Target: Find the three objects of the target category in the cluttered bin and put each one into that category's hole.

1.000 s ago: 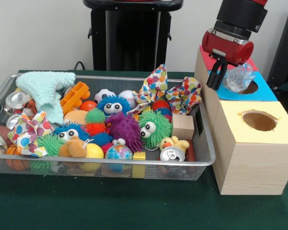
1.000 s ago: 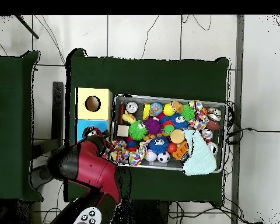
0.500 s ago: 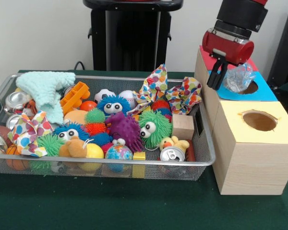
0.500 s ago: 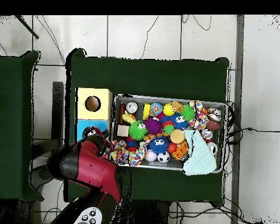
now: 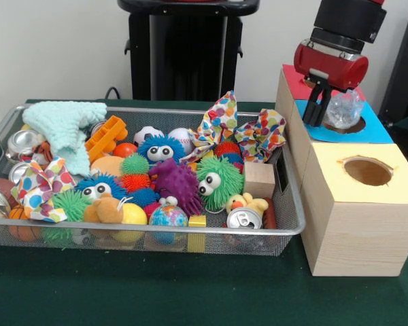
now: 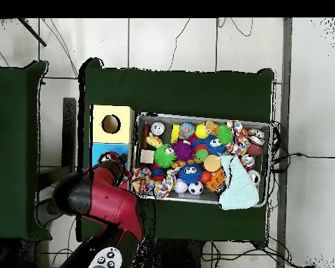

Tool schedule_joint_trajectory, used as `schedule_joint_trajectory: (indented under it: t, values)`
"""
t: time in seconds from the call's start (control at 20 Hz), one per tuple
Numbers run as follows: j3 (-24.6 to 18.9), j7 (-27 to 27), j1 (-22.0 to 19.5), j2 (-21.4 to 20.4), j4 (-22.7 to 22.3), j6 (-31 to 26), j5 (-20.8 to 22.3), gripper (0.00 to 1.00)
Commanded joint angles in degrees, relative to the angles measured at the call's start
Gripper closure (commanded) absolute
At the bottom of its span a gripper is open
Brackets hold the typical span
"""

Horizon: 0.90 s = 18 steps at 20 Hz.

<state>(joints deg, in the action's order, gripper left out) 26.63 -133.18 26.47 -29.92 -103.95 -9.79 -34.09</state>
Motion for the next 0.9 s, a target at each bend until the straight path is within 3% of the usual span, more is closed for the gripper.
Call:
schedule_joint_trajectory:
  t: [0.05,0.65,0.9]
  values:
    - [-7.6,-10.5,-1.4,-0.3,2.3,-3.2,-1.8,1.00]
    - [-7.2,-9.0,-2.2,-0.7,2.1,-1.9,-0.5,1.00]
    - [-6.8,-6.4,-5.1,-2.0,-1.1,2.7,2.6,1.00]
